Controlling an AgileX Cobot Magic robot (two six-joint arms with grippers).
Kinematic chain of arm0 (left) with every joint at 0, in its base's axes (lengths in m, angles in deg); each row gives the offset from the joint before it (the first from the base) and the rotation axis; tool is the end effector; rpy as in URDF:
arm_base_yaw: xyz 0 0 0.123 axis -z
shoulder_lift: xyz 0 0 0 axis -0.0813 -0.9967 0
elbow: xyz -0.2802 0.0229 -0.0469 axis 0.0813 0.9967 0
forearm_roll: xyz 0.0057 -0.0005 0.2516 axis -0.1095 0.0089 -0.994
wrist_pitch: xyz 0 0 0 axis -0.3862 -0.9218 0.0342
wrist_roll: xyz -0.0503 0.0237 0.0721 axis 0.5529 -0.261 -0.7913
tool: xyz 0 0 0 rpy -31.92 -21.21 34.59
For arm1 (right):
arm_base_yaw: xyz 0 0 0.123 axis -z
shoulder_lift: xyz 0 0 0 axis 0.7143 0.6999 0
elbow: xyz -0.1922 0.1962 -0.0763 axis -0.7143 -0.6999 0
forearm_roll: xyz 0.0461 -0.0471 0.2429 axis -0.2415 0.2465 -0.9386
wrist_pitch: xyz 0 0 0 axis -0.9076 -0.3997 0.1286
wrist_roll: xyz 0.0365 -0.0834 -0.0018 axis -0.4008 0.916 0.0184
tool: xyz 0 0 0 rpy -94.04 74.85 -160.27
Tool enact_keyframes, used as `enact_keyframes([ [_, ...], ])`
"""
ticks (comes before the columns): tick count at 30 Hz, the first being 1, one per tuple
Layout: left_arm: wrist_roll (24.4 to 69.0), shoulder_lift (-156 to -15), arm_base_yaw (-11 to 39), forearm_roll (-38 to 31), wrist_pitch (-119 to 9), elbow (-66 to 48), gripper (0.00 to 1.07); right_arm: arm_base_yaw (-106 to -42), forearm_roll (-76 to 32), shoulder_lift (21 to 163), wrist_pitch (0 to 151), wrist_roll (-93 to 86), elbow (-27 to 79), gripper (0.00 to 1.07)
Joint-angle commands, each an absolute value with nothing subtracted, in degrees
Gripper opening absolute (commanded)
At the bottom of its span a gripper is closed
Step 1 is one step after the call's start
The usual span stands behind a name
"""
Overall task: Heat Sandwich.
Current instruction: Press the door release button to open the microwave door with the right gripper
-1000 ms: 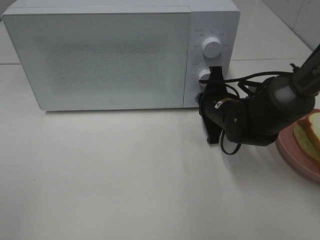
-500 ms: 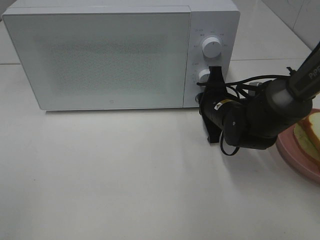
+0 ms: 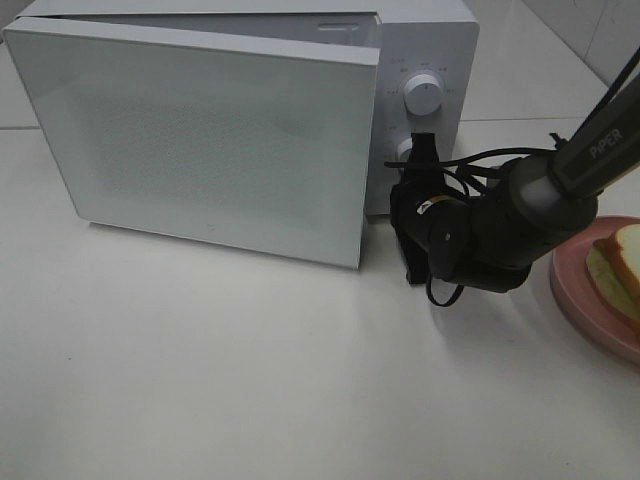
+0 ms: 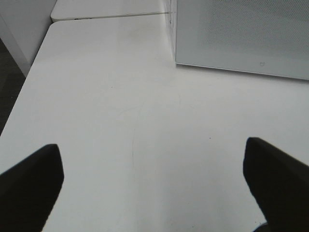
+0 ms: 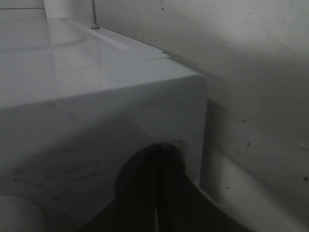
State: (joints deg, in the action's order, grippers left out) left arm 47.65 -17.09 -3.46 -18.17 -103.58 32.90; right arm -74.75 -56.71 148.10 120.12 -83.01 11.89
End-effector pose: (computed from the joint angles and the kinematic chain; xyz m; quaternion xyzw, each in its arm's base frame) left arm -0.0045 0.0001 0.2778 0.0302 0.8486 0.0077 0.5282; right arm 0.3581 0.1558 0.0781 0.5726 0.5979 0.4021 0.3912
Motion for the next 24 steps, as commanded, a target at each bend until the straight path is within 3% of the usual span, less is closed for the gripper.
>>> enact_keyframes([
  [1, 47.9, -15.6, -3.5, -18.2, -102.9, 33.2, 0.96, -72.2, -54.8, 147.7, 133.1, -81.1, 17.2, 0.0],
  [24, 47.9, -15.6, -3.5, -18.2, -102.9, 33.2, 0.96, -72.3, -52.5, 144.8, 127.4, -81.4, 14.0, 0.0],
])
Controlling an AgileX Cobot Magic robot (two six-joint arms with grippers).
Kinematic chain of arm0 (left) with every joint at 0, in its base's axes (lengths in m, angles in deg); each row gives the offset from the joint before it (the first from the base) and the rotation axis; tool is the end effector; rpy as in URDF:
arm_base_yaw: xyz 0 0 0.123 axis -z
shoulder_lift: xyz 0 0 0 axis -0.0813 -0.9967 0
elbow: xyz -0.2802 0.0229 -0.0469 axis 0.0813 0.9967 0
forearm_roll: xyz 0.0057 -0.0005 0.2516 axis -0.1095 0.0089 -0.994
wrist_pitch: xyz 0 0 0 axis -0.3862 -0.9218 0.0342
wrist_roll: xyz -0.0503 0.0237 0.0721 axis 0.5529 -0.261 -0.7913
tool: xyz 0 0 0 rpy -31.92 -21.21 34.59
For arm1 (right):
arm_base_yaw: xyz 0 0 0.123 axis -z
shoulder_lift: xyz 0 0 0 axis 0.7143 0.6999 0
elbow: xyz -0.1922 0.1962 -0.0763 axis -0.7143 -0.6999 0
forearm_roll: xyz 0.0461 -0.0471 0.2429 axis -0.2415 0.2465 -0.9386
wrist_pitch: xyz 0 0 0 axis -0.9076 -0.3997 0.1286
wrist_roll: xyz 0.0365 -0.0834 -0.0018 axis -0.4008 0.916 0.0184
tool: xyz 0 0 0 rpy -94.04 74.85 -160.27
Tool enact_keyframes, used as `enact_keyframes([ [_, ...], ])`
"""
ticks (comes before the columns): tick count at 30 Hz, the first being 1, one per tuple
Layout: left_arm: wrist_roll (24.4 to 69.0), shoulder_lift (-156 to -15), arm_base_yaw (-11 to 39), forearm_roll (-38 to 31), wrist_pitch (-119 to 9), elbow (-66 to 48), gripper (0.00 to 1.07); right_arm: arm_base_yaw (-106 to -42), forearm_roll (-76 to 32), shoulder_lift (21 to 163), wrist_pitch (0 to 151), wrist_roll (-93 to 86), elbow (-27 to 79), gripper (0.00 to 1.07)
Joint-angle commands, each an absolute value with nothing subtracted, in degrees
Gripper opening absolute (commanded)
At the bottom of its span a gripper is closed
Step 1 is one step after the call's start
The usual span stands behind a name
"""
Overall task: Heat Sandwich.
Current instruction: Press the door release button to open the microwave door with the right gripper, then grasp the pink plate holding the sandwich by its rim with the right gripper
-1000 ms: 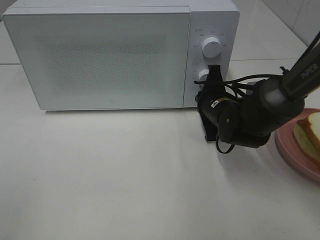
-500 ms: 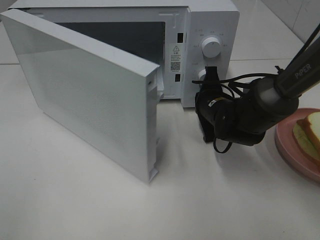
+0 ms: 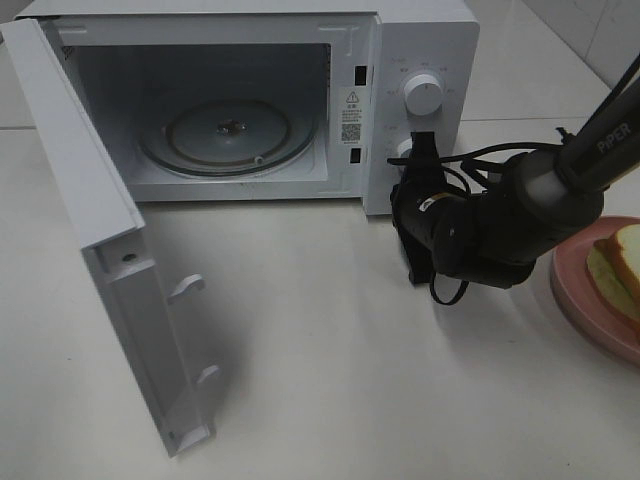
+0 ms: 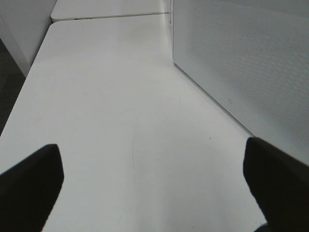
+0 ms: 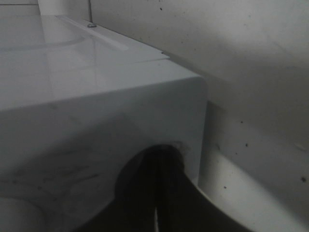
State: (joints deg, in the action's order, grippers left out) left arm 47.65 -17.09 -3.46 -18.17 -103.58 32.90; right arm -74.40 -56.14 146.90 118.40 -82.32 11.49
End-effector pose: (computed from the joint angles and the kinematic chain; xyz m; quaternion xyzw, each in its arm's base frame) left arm -0.0045 0.0001 0.2778 0.0302 0.8486 0.0077 0.5282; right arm 0.3573 0.1544 0.0826 0.5699 0.6061 0.3988 0.3858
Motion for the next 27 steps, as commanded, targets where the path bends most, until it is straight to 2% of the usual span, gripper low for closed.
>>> enact_keyframes([
  [1, 47.9, -15.6, -3.5, -18.2, -102.9, 33.2, 0.96, -72.3, -52.4, 144.1, 126.0, -81.5, 13.2, 0.0],
  [9, 47.9, -15.6, -3.5, -18.2, -102.9, 33.2, 0.96, -72.3, -52.2, 141.9, 123.5, -82.7, 10.1, 0.0],
  [27, 47.9, -15.6, -3.5, -18.2, -102.9, 33.2, 0.96, -72.3, -49.1, 135.2, 103.6, -78.4, 4.7, 0.0],
])
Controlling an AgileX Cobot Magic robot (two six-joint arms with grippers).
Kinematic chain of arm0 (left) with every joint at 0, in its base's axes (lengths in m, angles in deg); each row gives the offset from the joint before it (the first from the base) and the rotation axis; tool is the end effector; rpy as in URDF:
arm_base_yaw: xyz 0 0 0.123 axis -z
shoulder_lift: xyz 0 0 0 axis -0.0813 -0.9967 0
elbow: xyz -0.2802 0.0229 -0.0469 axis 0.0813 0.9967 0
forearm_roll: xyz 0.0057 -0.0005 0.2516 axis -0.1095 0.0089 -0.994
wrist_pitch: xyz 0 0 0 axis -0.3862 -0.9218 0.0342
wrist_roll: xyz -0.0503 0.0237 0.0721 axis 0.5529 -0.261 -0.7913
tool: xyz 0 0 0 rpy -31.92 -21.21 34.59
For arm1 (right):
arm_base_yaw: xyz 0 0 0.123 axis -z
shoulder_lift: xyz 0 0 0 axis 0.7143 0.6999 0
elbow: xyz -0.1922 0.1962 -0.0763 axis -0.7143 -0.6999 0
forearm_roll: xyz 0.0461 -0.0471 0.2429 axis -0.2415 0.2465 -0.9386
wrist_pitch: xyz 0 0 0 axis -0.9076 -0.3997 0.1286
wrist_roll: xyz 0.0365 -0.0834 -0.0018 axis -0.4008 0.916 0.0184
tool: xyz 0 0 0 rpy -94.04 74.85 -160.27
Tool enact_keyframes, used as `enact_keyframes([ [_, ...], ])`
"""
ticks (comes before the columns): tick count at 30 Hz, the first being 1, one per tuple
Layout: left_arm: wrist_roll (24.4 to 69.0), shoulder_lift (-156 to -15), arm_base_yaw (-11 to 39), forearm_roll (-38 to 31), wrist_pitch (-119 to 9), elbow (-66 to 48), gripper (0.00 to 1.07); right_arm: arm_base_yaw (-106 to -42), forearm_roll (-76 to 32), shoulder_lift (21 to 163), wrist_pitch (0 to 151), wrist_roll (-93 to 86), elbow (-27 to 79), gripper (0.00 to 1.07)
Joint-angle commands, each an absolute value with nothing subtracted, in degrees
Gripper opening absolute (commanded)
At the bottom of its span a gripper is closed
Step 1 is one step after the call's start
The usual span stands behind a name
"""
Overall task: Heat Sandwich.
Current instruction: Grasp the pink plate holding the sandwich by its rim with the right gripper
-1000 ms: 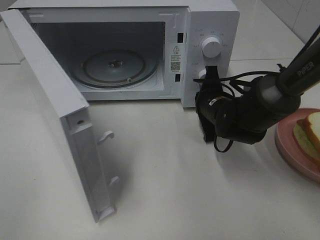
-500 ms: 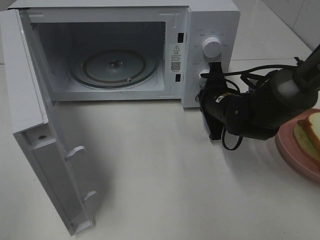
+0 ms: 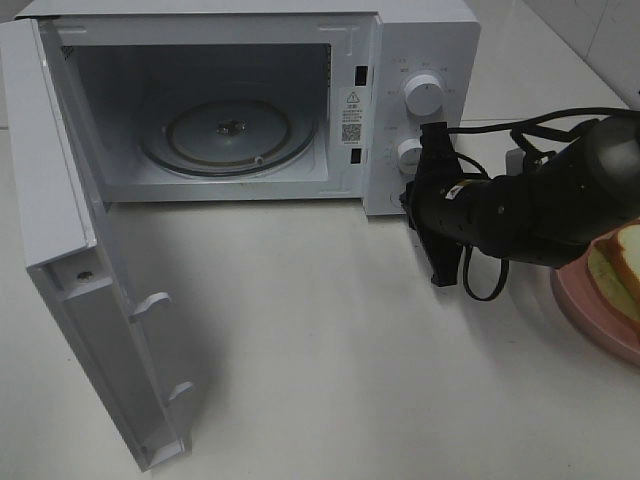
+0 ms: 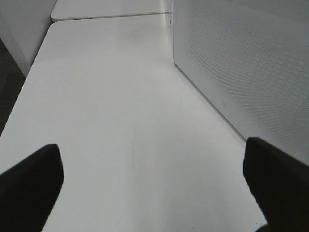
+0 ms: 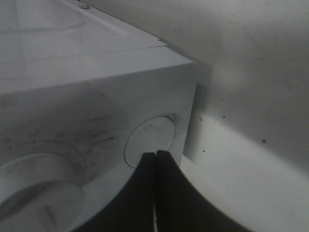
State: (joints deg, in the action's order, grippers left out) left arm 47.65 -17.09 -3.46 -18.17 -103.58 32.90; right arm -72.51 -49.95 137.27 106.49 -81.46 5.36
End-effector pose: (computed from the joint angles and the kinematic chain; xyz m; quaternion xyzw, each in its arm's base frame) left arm -0.0045 0.0001 0.2778 0.0302 0.8486 0.0077 0.5282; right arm 0.3335 0.1424 0.1087 0.5523 0.6663 0.3770 0.3301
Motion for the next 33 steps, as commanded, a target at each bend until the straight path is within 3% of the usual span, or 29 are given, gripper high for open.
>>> enact_keyframes([
  [1, 47.9, -15.6, -3.5, -18.2, -102.9, 33.2, 0.96, -72.3, -49.1, 135.2, 103.6, -78.4, 4.7, 0.0],
  [16, 47.9, -15.6, -3.5, -18.2, -102.9, 33.2, 0.96, -72.3, -45.9, 127.0, 83.6, -55.8, 3.2, 0.03],
  [24, 47.9, -15.6, -3.5, -18.2, -102.9, 33.2, 0.96, -72.2, -37.2, 123.1, 71.6, -43.5, 3.2, 0.04],
  [33, 47.9, -15.6, -3.5, -18.2, -102.9, 33.2, 0.96, -72.2, -24.1, 118.8, 61.2, -42.0, 3.2, 0.05],
])
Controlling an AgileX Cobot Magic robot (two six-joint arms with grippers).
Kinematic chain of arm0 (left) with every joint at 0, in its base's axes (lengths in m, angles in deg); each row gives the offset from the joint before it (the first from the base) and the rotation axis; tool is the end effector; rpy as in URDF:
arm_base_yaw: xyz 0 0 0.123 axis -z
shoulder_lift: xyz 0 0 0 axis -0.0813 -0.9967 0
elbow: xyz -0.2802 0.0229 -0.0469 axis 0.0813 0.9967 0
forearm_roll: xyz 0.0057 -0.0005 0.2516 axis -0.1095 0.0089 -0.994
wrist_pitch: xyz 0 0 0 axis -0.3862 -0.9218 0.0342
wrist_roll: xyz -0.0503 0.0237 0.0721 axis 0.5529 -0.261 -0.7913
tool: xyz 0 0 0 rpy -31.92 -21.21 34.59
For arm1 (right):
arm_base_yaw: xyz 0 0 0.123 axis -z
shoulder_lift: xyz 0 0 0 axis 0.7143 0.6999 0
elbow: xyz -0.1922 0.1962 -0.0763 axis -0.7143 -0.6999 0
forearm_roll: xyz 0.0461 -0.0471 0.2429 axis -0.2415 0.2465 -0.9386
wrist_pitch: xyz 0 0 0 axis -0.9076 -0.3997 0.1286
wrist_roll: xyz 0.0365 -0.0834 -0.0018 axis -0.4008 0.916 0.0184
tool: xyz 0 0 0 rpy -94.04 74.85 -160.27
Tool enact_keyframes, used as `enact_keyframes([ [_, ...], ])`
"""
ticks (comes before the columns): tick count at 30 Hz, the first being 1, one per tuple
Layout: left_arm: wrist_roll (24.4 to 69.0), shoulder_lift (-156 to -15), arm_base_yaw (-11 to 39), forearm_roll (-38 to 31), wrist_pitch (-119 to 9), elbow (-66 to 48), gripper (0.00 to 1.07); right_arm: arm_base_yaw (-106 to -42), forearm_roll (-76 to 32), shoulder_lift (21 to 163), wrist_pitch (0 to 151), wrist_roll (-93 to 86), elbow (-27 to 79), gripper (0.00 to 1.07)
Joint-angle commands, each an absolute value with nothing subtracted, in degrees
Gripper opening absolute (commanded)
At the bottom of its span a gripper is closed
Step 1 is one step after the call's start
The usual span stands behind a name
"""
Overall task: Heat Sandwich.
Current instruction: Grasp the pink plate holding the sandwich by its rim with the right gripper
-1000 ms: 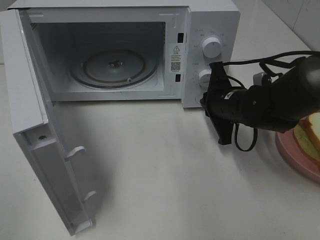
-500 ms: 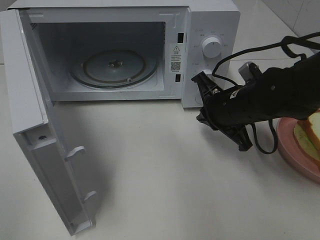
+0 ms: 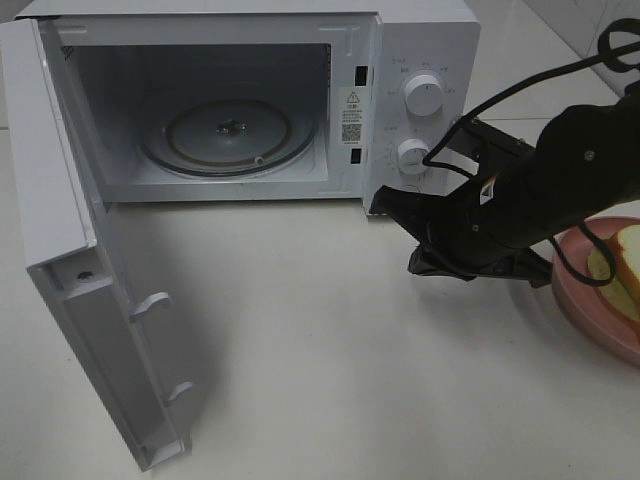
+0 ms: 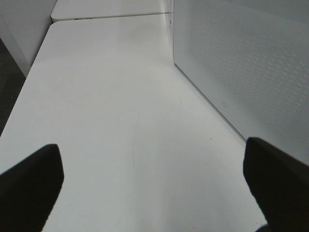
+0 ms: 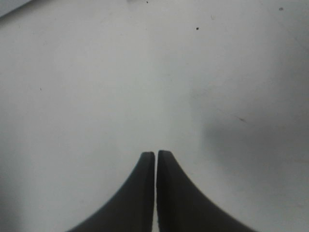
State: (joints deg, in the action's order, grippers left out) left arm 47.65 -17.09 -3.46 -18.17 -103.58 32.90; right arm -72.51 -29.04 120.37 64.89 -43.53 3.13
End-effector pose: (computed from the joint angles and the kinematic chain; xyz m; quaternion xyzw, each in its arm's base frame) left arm -0.0045 0.0001 0.2778 0.0302 0.8486 0.0077 0.5282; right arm 0.2769 0.1423 0.1544 0.1301 0.9440 0.1798 0.2442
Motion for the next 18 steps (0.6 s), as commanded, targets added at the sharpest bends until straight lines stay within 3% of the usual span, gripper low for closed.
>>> enact_keyframes([
  [1, 47.9, -15.6, -3.5, -18.2, -102.9, 33.2, 0.96, -72.2, -24.1, 118.8, 61.2, -42.0, 3.2, 0.05],
  [12, 47.9, -15.6, -3.5, -18.2, -102.9, 33.2, 0.96, -72.2, -16.8, 114.1, 50.9, -25.5, 3.2, 0.08],
  [18, 47.9, -15.6, -3.5, -18.2, -102.9, 33.2, 0.96, -69.1, -15.9, 113.4, 43.6, -22.7, 4.8, 0.17],
])
